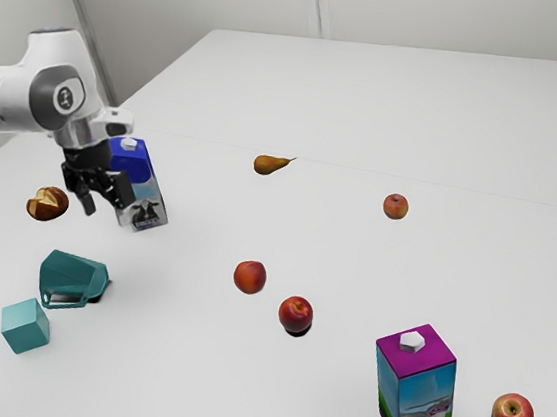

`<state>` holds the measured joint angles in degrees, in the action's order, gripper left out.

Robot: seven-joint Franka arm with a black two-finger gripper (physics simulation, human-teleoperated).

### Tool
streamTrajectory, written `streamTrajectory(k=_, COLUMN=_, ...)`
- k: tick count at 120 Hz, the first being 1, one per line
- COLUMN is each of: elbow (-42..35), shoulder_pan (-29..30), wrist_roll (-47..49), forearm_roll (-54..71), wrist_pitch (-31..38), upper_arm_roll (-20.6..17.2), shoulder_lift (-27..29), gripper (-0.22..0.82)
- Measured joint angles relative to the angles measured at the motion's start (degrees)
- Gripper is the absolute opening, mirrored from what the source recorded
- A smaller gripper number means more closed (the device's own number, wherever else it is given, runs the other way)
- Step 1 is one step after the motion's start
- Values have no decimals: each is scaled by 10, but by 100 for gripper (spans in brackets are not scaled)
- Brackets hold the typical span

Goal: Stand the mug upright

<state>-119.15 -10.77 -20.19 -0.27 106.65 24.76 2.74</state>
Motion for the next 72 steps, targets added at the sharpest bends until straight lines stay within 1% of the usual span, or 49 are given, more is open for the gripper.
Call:
streamTrajectory(k=11, elbow=-2, shoulder_pan=-7, wrist_roll=-15, forearm_roll=3, wrist_pitch=-7, upper_arm_roll=9, shoulder_lift=0, gripper=60)
streamTrajectory(k=20, elbow=-2, shoulder_pan=2, wrist_roll=-33, forearm_roll=3, wrist_pitch=-10, upper_arm_roll=11, shoulder_lift=-2, gripper=60)
streamTrajectory(k=59, elbow=0, shoulder_pan=112, wrist_roll=-146, forearm_roll=-75, wrist_pitch=-14, upper_arm_roll=13, shoulder_lift=-52, gripper=60)
streamTrajectory(k=72, elbow=6, shoulder_pan=132, wrist_roll=-184, forearm_roll=-98, wrist_pitch=-16, upper_arm_roll=20, shoulder_lift=-75, gripper=60)
